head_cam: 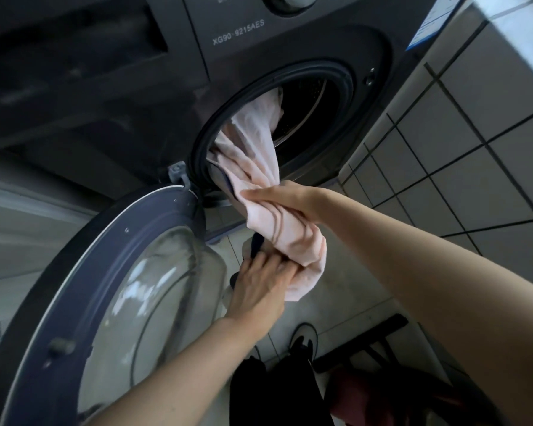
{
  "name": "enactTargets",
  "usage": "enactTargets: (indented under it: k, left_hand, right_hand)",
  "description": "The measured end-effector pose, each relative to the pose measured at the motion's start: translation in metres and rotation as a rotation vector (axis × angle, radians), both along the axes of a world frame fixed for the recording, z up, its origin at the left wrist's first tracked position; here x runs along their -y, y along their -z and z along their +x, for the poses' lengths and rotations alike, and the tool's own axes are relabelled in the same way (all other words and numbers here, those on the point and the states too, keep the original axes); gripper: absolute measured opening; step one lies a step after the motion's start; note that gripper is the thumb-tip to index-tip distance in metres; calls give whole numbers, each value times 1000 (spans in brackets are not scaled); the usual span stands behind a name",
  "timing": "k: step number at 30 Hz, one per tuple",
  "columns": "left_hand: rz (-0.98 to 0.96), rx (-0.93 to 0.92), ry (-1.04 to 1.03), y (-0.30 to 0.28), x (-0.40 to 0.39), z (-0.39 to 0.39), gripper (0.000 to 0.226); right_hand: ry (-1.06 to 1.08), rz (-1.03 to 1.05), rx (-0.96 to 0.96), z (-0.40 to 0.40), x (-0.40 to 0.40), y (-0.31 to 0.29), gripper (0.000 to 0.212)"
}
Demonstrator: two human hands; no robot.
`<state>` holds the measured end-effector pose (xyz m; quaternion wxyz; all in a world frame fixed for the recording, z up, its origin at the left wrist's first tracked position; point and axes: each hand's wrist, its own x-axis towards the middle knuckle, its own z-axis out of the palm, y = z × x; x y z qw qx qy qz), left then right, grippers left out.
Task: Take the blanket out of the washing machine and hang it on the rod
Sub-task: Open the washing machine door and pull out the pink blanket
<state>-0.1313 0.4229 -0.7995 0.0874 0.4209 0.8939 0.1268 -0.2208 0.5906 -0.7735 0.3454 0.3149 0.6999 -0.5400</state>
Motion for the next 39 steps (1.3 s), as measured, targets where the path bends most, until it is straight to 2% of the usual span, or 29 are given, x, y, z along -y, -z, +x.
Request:
enactTargets:
  k: [3,5,9,13,15,18,21,24,26,28,31,33,36,38,39]
  left_hand:
    - [-2,-10,78,-5,7,4,54]
    - [14,6,114,-7,12,8,54]
    - [21,113,65,-4,22,17,56]
    - [-17,263,42,-1,32,23,51]
    - [23,366,-3,-2,32,20,39]
    - [221,459,-267,-3,29,5,15]
    - [328,514,-613,-9,19,-20,15]
    - [417,667,-862,-30,-3,-50,11]
    - [493,783,-1005,-42,-21,-65,21]
    - [544,978,-1099,-44,-35,-76,41]
    - [554,1292,-1055,-45,-47,-79,81]
    - [582,1325,-970,-43,-53,-78,97]
    - [622,1298,-899,-49,-58,-78,89]
    - [621,1307,-883,-51,-58,-78,98]
    - [625,1289,-882,-55,-59,-79,96]
  right_hand:
    - [-173,159,41,3,10,-1,74]
    - [-214,273,64,6,16,4,65]
    - [-34,286,38,16,13,12,53]
    - [151,178,-140,30,2,4,34]
    - [186,168,-213,35,-2,-2,28]
    - [203,199,-307,40,-7,-9,24]
    - [235,260,-378,43,-13,-17,24]
    - [234,261,-440,46,-18,-26,25]
    - [218,275,-471,47,-21,-32,32]
    - [201,252,-516,48,-24,-39,31]
    - [225,204,-568,51,-26,-46,29]
    - [242,194,-603,53,-26,-48,31]
    - [211,204,-621,59,-26,-47,34]
    - [155,258,-613,66,-23,-43,39]
    - [126,296,-625,70,-21,-41,43]
